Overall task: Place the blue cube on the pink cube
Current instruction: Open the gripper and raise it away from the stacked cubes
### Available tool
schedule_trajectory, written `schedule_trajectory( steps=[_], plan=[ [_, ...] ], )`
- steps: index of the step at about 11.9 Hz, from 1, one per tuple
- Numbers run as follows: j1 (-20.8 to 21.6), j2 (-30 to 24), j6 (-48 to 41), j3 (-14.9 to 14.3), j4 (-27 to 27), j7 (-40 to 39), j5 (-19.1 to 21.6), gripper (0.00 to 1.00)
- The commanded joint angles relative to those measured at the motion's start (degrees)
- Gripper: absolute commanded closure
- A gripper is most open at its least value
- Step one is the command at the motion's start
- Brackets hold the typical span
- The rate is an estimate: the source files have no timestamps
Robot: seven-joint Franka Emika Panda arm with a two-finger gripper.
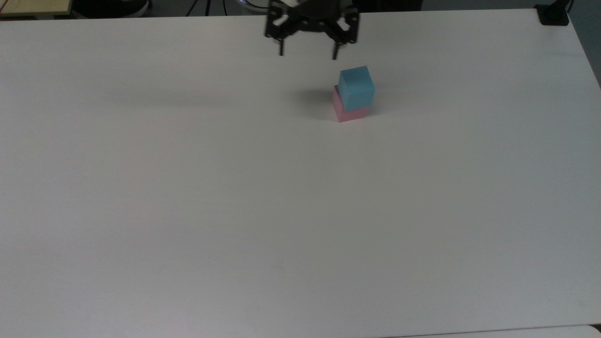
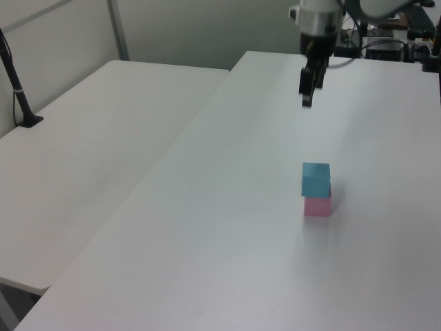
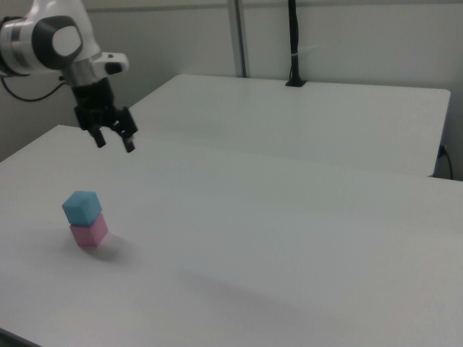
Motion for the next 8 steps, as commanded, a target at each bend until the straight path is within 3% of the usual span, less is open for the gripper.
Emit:
schedule_trajectory(
  steps=[1, 5, 8],
  plan=[
    [-8.1, 1.2, -6.4, -2.3, 7.0, -13.9, 0.1, 0.0],
    [-13.8, 0.9, -7.5, -4.2, 10.4, -16.4, 0.6, 0.0],
    [-14.1, 1.5, -4.9, -4.2, 10.2, -16.5, 0.6, 0.0]
  ],
)
